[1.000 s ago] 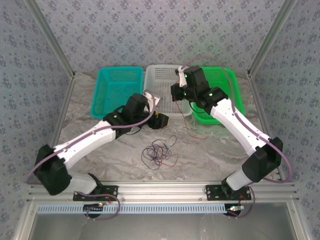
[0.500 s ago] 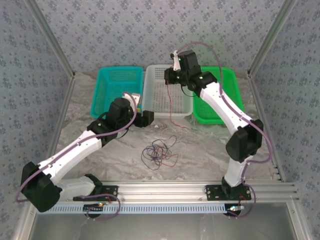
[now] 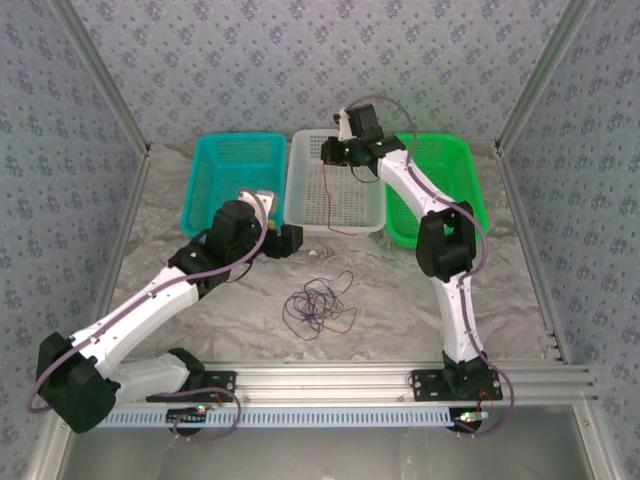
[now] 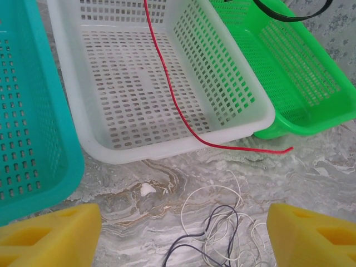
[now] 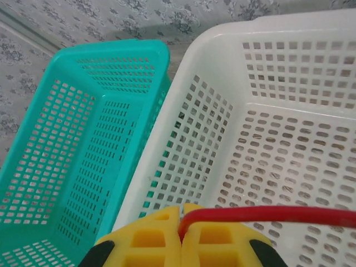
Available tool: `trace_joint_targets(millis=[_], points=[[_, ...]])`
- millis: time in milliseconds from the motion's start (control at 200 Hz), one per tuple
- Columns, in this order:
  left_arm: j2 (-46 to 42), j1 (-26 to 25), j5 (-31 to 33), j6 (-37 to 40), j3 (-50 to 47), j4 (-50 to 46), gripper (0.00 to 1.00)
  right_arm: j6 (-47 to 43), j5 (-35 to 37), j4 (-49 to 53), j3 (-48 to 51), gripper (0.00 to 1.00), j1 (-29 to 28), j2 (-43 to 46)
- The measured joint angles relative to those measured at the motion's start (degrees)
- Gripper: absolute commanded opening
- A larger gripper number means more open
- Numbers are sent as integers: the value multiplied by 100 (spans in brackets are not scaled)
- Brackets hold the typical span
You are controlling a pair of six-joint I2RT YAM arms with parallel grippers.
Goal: Untangle the cables
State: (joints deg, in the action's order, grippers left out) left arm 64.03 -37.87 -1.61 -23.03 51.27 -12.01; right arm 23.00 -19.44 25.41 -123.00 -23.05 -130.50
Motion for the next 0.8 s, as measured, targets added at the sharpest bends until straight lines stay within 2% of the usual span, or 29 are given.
trace_joint_targets(millis=[125, 155, 165, 170, 205, 315, 625, 710, 800], points=[[-2, 0, 0, 0, -2, 0, 78, 63, -177, 57, -105, 20, 66, -168], [-2, 0, 0, 0, -2, 0, 78, 59, -212, 87, -122, 30, 72, -205], [-2, 0, 0, -2, -2, 0, 78, 90, -216, 105, -129, 37, 81, -223], [-2, 0, 0, 0, -2, 0, 78, 98, -221, 116, -131, 37, 81, -229], [-2, 0, 0, 0, -2, 0, 78, 111, -249, 175, -138, 53, 85, -262], [-2, 0, 0, -2, -2, 0, 78, 101, -247, 439, -149, 72, 96, -321], [61, 0, -11, -2, 0, -79, 78, -72, -63, 1196, -332, 73, 162, -299], [103, 2, -50, -9, -2, -146, 78, -160, -46, 1222, 52, 74, 166, 22], [136, 2, -136, -22, -48, -142, 78, -212, 26, 1104, 822, 76, 153, 732]])
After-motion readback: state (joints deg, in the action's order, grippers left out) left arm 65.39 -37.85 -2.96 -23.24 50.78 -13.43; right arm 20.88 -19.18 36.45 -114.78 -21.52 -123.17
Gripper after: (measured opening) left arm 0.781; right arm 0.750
